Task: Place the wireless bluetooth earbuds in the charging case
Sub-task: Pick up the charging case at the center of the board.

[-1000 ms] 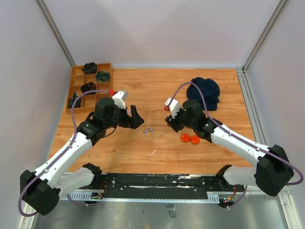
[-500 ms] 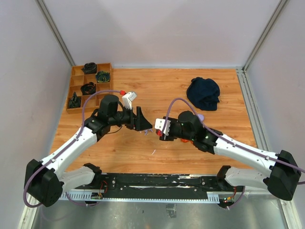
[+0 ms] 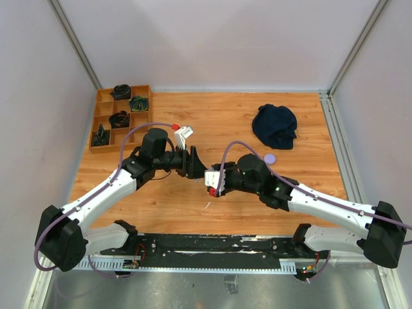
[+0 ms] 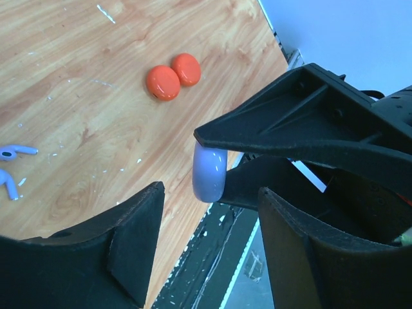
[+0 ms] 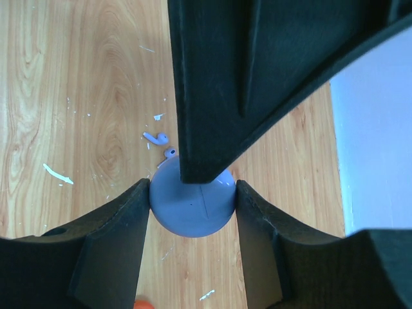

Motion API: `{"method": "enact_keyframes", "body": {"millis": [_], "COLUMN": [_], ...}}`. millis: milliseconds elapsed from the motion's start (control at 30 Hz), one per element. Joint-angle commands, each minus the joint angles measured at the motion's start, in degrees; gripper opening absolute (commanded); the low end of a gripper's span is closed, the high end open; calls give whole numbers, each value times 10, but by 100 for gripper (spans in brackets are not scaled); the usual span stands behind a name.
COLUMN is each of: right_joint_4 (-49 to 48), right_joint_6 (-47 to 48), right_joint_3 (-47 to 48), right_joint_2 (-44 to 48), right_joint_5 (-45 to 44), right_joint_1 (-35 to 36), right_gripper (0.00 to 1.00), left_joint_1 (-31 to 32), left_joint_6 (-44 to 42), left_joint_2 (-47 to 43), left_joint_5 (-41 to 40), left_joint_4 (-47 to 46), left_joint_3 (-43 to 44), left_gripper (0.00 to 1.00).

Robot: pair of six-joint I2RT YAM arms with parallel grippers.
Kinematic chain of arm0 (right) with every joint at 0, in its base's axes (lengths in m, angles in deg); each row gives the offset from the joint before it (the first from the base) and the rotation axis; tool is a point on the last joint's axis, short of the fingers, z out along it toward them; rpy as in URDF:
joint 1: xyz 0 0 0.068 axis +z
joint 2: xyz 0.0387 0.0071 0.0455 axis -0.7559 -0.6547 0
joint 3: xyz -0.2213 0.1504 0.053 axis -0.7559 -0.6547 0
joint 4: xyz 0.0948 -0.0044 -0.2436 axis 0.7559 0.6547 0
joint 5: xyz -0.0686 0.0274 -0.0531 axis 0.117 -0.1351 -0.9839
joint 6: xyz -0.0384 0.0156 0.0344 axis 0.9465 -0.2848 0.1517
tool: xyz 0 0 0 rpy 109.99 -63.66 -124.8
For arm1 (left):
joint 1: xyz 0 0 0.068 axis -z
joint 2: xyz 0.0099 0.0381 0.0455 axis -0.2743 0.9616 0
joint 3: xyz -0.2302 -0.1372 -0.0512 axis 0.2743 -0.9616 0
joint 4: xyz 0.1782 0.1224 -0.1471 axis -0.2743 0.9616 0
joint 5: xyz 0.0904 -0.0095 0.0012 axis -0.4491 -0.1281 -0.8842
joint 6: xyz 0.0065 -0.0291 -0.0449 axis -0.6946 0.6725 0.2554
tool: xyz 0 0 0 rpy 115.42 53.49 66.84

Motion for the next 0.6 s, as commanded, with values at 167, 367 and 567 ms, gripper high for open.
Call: {"method": "enact_keyframes", "body": {"millis": [167, 367, 567], "right_joint_4": [-24, -26, -27], "right_joint_6": [25, 30, 33], "right_joint_3": [6, 10, 10], "right_joint_2": [-3, -8, -5], "right_joint_5": [-2, -4, -5], "right_joint_1": [21, 26, 27], "right_gripper": [47, 47, 48], "left_joint_1": [20, 33, 38], "left_joint_6": [-3, -4, -10], "left_joint_2": [22, 36, 38], "left_joint_5": [5, -2, -5], "left_joint_4": [-29, -32, -35], "left_joint_3": [-4, 0, 1], "left_gripper": [59, 54, 35]}}
